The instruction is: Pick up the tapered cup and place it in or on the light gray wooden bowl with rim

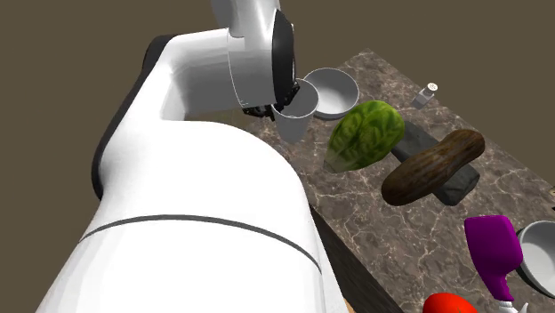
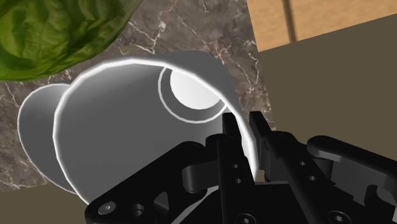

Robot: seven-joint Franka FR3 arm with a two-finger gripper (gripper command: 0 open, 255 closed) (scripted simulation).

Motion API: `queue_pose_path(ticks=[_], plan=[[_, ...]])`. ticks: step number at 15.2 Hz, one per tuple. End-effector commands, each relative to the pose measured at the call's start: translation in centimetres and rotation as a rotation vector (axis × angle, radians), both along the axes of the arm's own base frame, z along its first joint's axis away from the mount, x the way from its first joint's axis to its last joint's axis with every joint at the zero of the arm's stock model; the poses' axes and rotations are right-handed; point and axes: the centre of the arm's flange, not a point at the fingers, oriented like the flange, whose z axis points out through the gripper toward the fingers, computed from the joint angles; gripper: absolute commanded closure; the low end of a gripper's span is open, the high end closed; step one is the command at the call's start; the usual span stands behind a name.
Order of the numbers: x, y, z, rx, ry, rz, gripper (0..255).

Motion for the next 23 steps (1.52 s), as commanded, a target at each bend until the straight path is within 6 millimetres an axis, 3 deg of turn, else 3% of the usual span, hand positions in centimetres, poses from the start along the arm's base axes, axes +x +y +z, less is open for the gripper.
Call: queue_pose_path(ticks=[1,12,23], plan=[[-0.1,0.0,1.2,0.0,0.0,0.0,255],[-0.1,0.0,6.5,0.0,0.0,0.0,255],[7.8,-11.7,10.0,0.0,0.0,0.0,255]])
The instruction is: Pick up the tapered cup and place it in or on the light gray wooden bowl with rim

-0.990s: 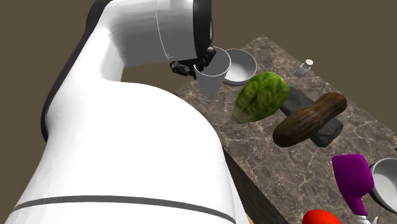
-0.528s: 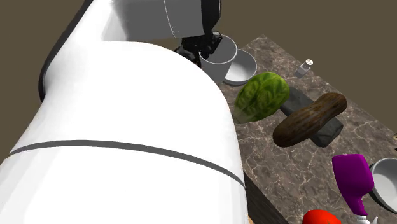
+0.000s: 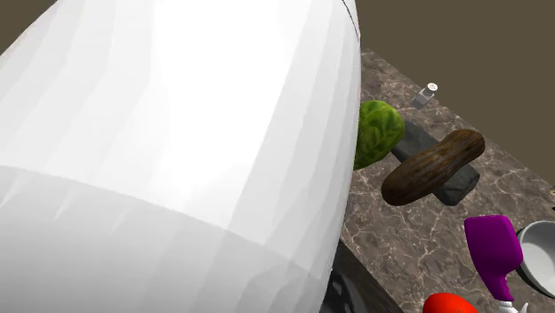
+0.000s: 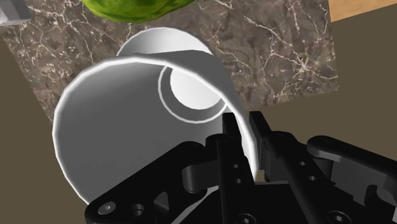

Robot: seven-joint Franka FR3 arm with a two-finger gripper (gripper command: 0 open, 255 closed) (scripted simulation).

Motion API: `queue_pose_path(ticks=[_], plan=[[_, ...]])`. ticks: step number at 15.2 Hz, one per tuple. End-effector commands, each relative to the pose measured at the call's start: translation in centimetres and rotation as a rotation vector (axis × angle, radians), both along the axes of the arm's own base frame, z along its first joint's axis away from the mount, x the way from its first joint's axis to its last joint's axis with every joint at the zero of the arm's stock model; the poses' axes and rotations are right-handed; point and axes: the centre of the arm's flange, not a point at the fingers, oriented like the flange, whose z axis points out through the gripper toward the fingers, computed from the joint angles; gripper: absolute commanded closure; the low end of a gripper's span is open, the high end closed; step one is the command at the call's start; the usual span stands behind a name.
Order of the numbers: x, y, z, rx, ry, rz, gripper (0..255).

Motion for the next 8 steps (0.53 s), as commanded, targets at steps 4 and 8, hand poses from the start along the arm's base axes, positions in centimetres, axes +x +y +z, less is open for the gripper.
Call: queue_pose_path(ticks=[4,8], plan=[[3.7,-5.4,1.8,-0.001,0.0,0.001,255],[4.6,-6.6,0.6,-0.001,0.0,0.001,255]])
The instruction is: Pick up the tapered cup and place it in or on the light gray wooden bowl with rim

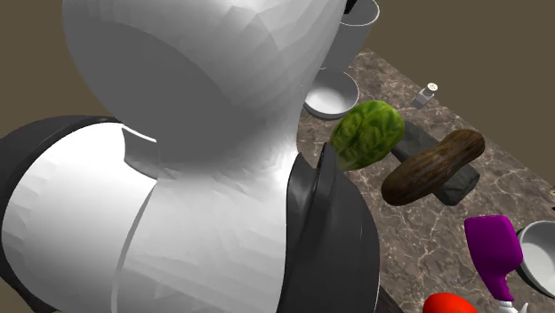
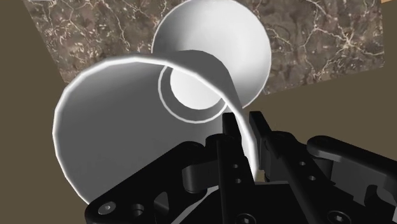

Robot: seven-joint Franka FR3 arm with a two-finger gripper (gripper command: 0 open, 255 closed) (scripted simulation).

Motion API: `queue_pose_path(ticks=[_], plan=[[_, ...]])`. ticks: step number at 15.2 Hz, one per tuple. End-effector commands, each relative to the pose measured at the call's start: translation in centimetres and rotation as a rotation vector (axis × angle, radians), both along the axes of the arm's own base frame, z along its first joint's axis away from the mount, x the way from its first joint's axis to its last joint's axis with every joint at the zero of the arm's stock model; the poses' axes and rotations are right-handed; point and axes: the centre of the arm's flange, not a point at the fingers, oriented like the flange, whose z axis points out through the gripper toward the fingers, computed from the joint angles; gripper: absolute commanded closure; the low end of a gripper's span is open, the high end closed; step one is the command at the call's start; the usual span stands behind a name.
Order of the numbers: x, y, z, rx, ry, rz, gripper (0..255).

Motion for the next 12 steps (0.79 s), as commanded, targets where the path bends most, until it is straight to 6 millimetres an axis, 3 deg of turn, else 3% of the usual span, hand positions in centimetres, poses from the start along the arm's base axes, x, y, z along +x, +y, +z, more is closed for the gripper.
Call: queue_pose_path(ticks=[1,12], plan=[[0.1,-0.2,-1.0,-0.001,-0.001,0.0,255],[0.1,-0.2,-6.8,-0.001,-0.001,0.0,255]])
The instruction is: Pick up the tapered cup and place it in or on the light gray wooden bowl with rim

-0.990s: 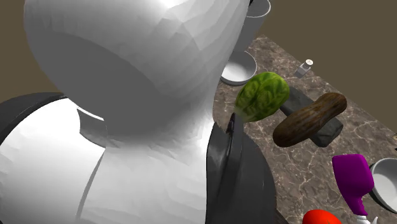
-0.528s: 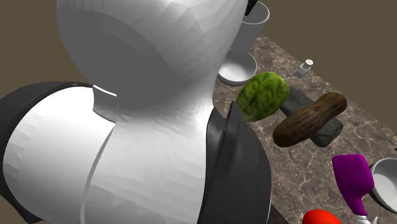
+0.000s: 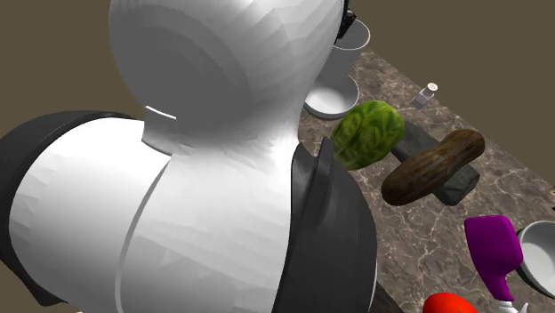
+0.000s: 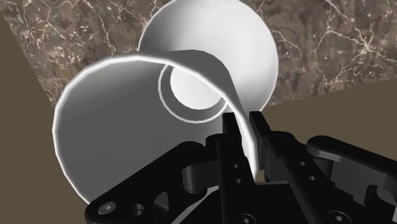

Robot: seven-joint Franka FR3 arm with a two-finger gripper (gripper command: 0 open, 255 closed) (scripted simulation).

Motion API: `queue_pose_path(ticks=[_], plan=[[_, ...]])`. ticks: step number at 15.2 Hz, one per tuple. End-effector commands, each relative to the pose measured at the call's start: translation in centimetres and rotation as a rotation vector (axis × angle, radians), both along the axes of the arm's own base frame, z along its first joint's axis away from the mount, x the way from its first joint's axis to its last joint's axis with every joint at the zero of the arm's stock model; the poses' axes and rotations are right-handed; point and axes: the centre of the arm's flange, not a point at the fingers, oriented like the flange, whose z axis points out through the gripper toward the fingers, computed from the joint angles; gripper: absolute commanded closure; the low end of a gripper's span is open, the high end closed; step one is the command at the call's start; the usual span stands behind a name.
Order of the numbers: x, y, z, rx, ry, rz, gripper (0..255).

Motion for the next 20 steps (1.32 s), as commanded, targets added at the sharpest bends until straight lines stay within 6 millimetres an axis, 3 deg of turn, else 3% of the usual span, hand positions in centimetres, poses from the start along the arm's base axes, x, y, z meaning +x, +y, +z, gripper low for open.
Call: queue_pose_path(ticks=[1,8,15,16,20], plan=[[-0.1,0.0,-1.0,-0.001,-0.001,0.0,255],[-0.1,0.0,-4.7,-0.001,-0.001,0.0,255],[-0.1,0.0,-4.7,-0.001,-0.001,0.0,255],[-0.1,0.0,-4.7,-0.001,-0.001,0.0,0],[-0.1,0.0,-4.7,-0.001,-0.001,0.0,0]])
